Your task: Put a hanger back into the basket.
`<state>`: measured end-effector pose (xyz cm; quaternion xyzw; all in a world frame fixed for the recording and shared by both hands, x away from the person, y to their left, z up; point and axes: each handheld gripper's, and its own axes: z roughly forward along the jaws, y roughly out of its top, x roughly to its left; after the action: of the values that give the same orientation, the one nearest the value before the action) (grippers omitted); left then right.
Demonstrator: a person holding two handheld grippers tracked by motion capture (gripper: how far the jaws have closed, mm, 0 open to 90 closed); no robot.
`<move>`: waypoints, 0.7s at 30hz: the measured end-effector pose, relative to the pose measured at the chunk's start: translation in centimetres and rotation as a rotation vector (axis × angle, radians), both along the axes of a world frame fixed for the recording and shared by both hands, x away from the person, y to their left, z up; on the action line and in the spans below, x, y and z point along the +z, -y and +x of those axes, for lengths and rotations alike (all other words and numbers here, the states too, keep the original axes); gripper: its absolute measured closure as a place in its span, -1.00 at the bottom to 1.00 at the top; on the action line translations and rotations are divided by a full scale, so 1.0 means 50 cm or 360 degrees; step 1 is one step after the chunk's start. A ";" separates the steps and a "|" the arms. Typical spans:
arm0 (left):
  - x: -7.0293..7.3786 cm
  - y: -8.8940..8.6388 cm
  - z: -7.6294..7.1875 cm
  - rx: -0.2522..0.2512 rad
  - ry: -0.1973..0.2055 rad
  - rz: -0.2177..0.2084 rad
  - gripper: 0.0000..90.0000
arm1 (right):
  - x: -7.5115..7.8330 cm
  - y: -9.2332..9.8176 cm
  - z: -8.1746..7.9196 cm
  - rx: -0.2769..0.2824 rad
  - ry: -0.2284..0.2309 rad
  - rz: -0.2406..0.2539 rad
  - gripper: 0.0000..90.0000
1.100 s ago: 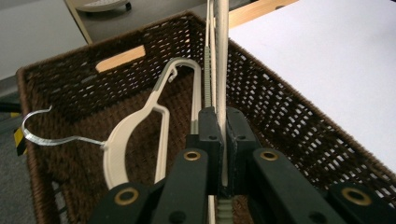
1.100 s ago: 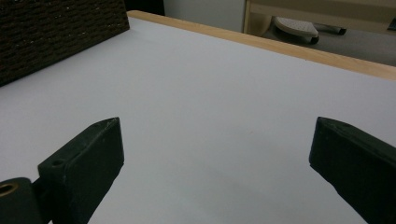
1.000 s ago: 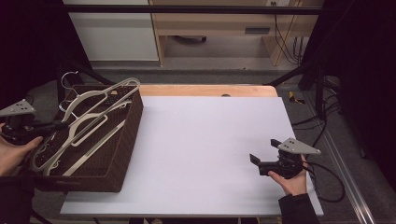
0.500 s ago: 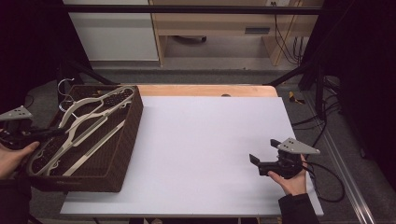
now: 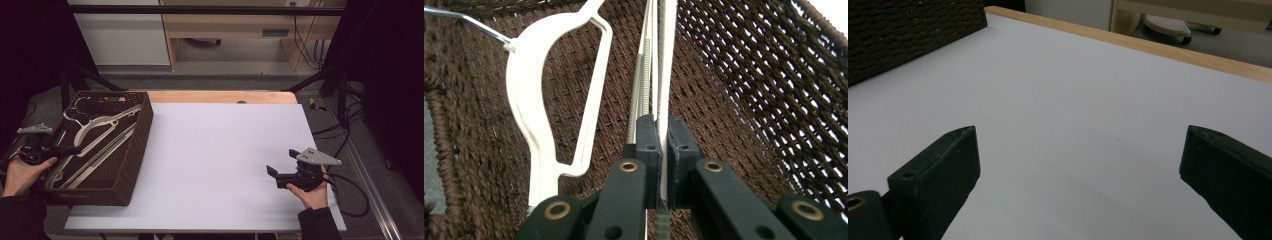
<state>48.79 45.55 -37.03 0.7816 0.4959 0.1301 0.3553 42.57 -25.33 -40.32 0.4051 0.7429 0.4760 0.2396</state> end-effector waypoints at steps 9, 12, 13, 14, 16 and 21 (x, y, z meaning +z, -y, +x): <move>0.013 0.010 -0.009 0.0201 0.0029 0.0202 0.53 | 0.000 0.000 0.000 0.0004 0.0001 0.0007 -0.93; 0.024 0.016 -0.022 0.0198 0.0113 0.0146 0.44 | 0.000 -0.001 0.000 0.0004 0.0001 0.0010 -0.93; 0.027 0.021 -0.027 0.0195 0.0150 0.0129 0.40 | 0.000 -0.001 0.000 -0.0004 0.0004 0.0009 -0.93; 0.031 0.026 -0.033 0.0199 0.0184 0.0108 0.36 | 0.000 0.000 0.000 -0.0007 0.0002 0.0009 -0.93; 0.039 0.038 -0.046 0.0208 0.0258 0.0074 0.27 | 0.000 0.000 -0.001 -0.0004 0.0006 0.0013 -0.93; 0.055 0.083 -0.076 0.0129 0.0424 -0.0055 -0.06 | 0.001 0.001 -0.001 0.0003 0.0016 0.0018 -0.94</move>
<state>44.98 41.42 -34.27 0.7305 0.4777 0.2382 0.4259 42.51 -25.37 -40.29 0.4034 0.7394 0.4824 0.2405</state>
